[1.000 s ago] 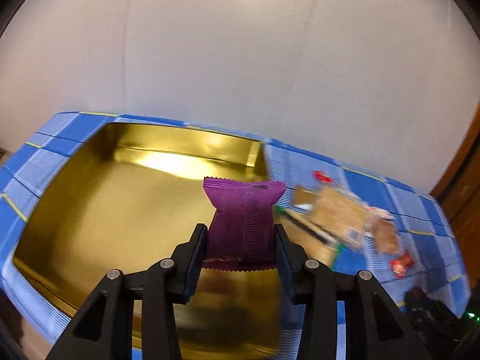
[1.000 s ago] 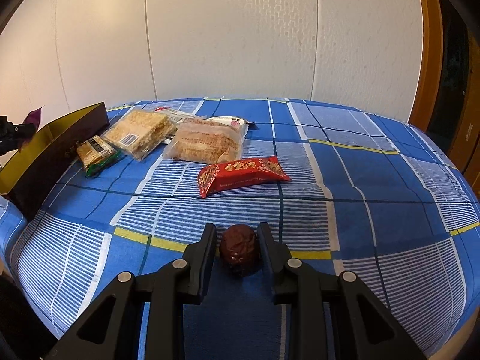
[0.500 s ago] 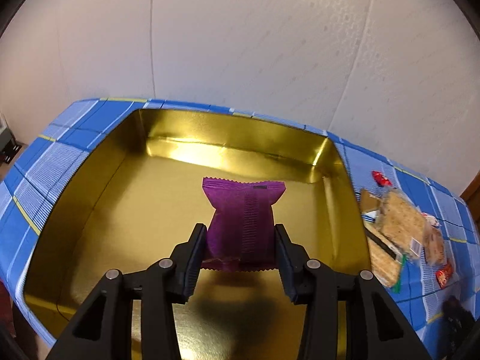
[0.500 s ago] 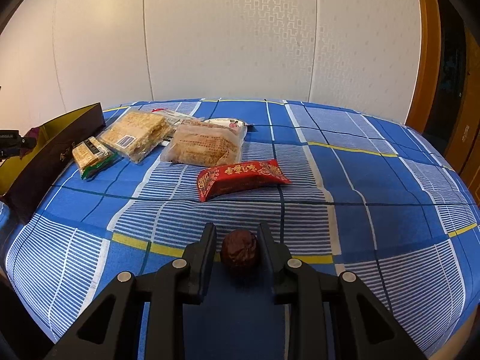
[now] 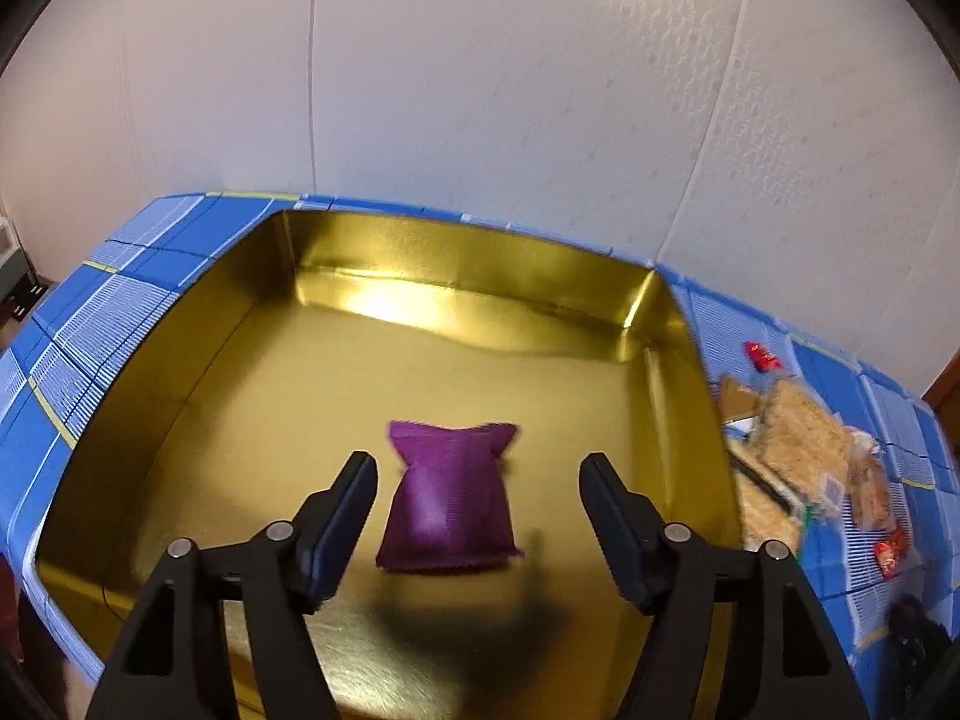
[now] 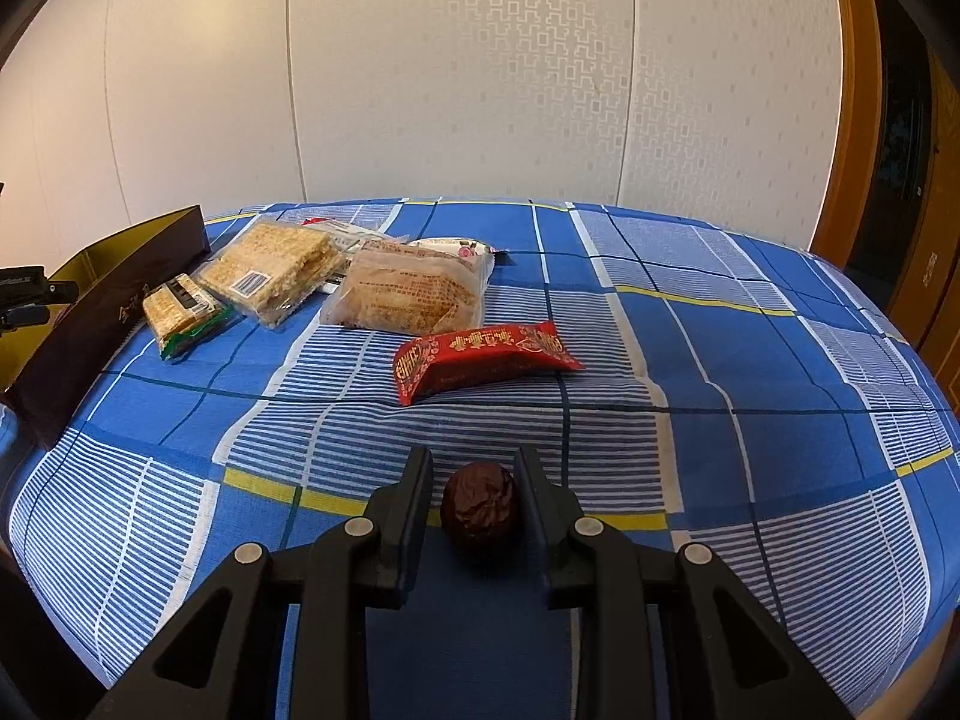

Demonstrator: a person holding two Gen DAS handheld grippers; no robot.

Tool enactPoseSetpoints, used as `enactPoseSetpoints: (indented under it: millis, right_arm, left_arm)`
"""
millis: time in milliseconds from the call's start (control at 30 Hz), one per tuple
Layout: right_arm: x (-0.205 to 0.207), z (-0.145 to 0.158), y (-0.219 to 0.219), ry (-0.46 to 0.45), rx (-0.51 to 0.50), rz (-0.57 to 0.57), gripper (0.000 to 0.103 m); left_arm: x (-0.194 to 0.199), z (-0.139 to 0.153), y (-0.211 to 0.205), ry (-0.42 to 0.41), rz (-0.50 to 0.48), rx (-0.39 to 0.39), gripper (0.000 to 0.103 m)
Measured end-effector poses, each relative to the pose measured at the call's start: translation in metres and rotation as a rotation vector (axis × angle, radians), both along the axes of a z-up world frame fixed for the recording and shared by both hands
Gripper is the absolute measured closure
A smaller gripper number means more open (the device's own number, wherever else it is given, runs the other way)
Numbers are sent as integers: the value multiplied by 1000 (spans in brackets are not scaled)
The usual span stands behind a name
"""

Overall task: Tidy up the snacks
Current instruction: 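Withdraw the left tool from the tin toward the snacks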

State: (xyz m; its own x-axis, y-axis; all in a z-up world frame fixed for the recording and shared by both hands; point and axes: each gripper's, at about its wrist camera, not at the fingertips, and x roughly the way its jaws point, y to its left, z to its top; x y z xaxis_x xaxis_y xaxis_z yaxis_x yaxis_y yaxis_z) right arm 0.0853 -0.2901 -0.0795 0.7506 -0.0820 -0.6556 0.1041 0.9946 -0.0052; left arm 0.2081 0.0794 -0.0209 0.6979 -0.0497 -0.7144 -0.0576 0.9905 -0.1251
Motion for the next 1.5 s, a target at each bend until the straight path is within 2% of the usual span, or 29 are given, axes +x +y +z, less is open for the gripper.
enactPoseSetpoints:
  millis: [200, 400, 500, 800, 1000, 1200, 1267, 1400, 1500]
  right_arm:
    - [-1, 0, -1, -1, 4, -6, 74]
    - [-1, 0, 0, -2, 9, -15, 74]
    - [0, 0, 0, -2, 7, -18, 74]
    - [-2, 0, 0, 1, 9, -21, 74]
    - [0, 0, 2, -3, 0, -31, 75]
    - [6, -1, 5, -14, -11, -46, 75]
    - [7, -1, 5, -21, -12, -44, 75]
    - [7, -2, 5, -27, -15, -28, 75]
    - [11, -1, 3, -3, -17, -9, 76]
  left_arm:
    - [-35, 15, -18, -43, -35, -15, 31]
    - [-96, 22, -51, -91, -119, -25, 26]
    - [-125, 18, -71, -94, -168, 3, 26]
    - [-167, -28, -113, 14, -280, 55, 24]
    - [-161, -42, -125, 43, -332, 91, 24]
    - [-135, -45, -135, 64, -357, 76, 24]
    - [-129, -45, -142, 58, -374, 78, 20]
    - [-114, -46, -163, 46, -440, 126, 19]
    - [-96, -43, -177, 112, -496, 143, 19]
